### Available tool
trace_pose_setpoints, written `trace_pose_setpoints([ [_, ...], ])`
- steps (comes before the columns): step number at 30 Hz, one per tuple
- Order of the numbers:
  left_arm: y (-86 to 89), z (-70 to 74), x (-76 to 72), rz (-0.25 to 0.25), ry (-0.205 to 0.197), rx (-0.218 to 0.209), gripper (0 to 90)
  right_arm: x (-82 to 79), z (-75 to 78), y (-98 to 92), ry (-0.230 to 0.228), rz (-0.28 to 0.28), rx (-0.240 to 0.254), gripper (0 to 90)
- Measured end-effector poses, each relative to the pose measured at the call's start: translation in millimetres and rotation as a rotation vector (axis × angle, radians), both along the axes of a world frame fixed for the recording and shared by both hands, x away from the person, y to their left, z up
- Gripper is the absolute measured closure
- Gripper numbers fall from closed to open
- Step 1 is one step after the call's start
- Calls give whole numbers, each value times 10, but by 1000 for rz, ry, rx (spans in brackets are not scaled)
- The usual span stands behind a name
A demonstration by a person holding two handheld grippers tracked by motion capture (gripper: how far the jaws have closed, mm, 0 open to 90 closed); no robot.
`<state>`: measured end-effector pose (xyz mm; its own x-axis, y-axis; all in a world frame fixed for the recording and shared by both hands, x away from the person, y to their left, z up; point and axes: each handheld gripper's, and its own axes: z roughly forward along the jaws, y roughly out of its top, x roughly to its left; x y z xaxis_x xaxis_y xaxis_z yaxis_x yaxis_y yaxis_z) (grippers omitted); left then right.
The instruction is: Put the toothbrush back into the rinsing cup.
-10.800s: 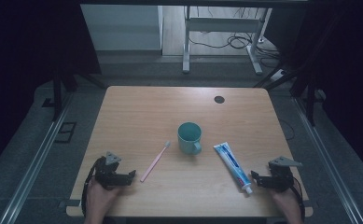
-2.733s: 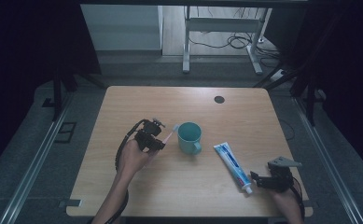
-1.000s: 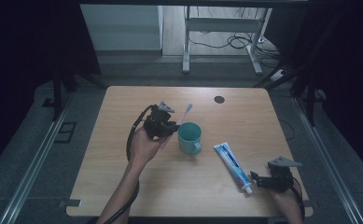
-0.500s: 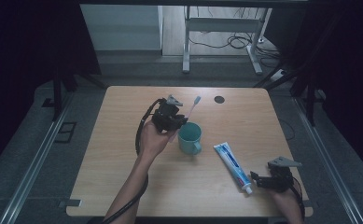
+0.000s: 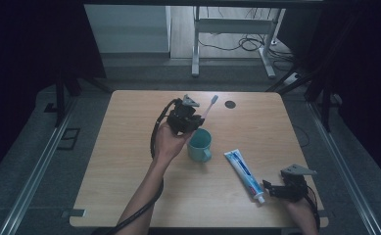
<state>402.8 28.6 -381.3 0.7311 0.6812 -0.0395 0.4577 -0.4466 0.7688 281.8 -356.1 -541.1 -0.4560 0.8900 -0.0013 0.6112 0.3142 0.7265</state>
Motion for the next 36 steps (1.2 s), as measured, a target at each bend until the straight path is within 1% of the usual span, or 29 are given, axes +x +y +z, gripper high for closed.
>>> trace_pose_setpoints([
  [9, -76, 8, 51, 0, -22, -16, 786, 0, 0, 0, 0, 0, 0, 122],
  [13, -104, -29, 74, 3, -26, -27, 786, 0, 0, 0, 0, 0, 0, 122],
  [14, -114, -64, 84, 9, -24, -37, 786, 0, 0, 0, 0, 0, 0, 122],
  [15, -114, -64, 84, 9, -24, -37, 786, 0, 0, 0, 0, 0, 0, 122],
  [20, -124, -178, 92, 8, -28, -44, 786, 0, 0, 1, 0, 0, 0, 122],
  [26, -110, -258, 96, 12, -19, -52, 785, 0, 0, 1, 0, 0, 0, 122],
  [29, -98, -298, 95, 13, -16, -48, 784, 0, 0, 1, 0, 0, 0, 122],
  [30, -89, -324, 97, 14, -7, -49, 783, 0, 0, 1, 0, 0, 0, 122],
  [32, -84, -341, 97, 14, -7, -46, 783, 0, 0, 1, 0, 0, 0, 122],
  [36, -75, -406, 98, 19, 8, -41, 782, 0, 0, 0, 0, 0, 0, 122],
])
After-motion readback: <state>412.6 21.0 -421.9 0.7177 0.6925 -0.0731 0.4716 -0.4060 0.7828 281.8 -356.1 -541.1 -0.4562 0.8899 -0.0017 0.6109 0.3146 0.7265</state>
